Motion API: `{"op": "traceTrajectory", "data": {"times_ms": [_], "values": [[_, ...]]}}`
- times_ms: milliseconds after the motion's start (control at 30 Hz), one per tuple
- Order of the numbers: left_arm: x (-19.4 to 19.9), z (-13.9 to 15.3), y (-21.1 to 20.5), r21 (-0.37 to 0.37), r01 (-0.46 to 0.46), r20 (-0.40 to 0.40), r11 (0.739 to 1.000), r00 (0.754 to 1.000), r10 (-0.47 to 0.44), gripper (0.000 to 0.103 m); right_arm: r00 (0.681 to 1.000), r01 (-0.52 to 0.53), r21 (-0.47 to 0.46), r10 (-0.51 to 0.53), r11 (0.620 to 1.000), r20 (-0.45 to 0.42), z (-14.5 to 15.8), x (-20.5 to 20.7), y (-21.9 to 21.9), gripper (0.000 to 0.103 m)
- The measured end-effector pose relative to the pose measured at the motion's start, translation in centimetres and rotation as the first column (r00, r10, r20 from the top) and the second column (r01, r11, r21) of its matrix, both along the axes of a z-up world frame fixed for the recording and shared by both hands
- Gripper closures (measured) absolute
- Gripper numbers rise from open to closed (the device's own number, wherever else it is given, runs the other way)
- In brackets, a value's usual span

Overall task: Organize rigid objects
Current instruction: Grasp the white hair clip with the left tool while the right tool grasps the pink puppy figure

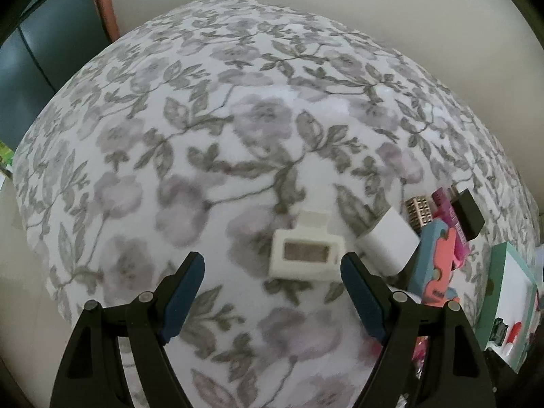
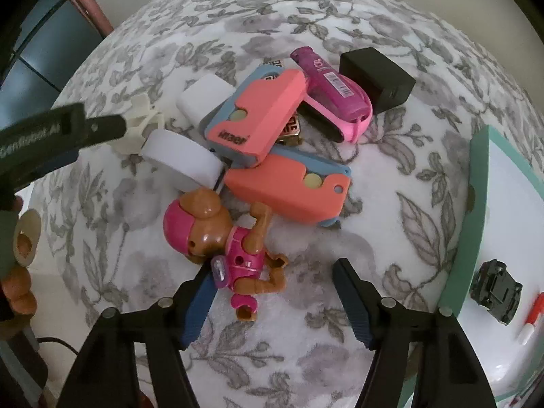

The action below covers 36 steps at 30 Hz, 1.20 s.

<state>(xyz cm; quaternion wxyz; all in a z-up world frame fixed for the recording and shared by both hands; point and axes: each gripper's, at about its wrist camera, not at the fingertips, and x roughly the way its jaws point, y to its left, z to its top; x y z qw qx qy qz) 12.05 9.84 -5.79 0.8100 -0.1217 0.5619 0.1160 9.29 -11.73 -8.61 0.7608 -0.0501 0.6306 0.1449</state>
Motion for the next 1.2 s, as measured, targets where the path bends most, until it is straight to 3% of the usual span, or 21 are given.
{"op": "traceTrajectory", "data": {"times_ms": [167, 300, 467, 667, 1200], "values": [[0.9, -0.7, -1.2, 0.022, 0.037, -0.007, 0.999, 0.999, -0.037, 0.02, 1.0, -0.011, -0.007, 0.011, 1.0, 0.002, -0.1, 0.4, -0.2, 0.035], [1.0, -1.3, -2.0, 0.027, 0.051, -0.019, 0.998, 0.999, -0.051, 0.022, 1.0, -0.015, -0.011, 0.015, 1.0, 0.006, -0.5, 0.6, 0.8, 0.046], [1.2, -2.0, -2.5, 0.023, 0.069, -0.031, 0.997, 0.997, -0.068, 0.051, 1.0, -0.028, -0.006, 0.028, 1.0, 0.002, -0.5, 0.7, 1.9, 0.057], [1.0, -2.0, -2.9, 0.034, 0.082, -0.03, 0.996, 0.996, -0.081, 0.051, 0.999, -0.033, -0.001, 0.033, 0.999, 0.0, -0.8, -0.5, 3.6, 0.062], [-1.2, -0.9, -3.8, 0.051, 0.018, -0.102, 0.999, 0.995, -0.012, 0.051, 1.0, -0.015, 0.008, 0.015, 1.0, -0.026, -0.6, -1.5, 2.1, 0.062]]}}
